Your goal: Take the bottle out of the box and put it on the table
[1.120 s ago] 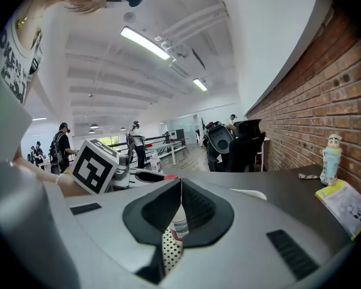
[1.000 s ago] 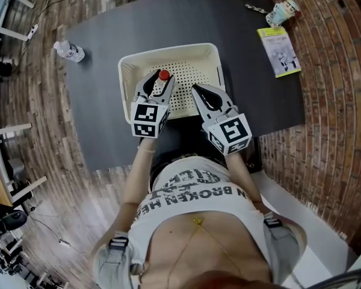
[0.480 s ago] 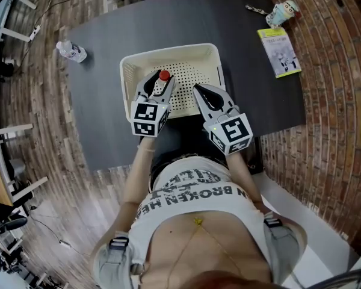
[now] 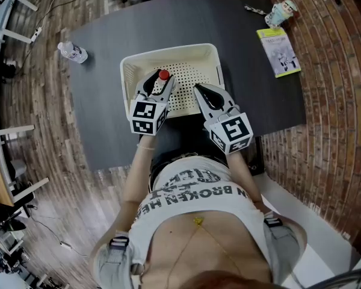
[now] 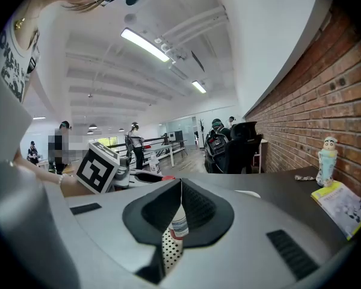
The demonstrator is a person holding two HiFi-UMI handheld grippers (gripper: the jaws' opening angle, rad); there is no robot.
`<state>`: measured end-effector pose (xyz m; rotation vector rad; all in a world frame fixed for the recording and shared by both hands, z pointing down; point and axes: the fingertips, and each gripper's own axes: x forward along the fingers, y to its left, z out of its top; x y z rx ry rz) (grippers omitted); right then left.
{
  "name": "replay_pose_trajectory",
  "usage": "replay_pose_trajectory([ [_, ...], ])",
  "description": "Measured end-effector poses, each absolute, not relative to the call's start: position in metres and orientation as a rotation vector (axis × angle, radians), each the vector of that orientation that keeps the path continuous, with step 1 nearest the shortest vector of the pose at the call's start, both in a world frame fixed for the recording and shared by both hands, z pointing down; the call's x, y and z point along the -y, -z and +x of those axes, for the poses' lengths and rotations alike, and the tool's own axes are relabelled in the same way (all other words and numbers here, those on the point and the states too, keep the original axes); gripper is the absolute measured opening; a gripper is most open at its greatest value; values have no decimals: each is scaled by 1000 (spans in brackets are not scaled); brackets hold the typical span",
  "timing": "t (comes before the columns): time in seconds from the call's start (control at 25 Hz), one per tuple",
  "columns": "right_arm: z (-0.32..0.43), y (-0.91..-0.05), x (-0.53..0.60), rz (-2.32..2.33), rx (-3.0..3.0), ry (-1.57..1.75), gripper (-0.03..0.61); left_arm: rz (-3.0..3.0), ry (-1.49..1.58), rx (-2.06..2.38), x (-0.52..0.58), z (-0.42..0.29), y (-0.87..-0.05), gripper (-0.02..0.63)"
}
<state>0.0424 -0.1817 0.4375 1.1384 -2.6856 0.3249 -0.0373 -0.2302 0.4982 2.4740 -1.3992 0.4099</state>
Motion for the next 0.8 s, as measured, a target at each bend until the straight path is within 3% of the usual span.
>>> replay_pose_trajectory([
  [0.36, 50, -428, 170, 1154, 2711, -304, 9, 2499, -418, 1378, 225, -36, -484, 155],
  [0.8, 56, -417, 154, 1146, 2749, -278, 9, 2571, -356, 1394, 217, -33, -410, 155],
])
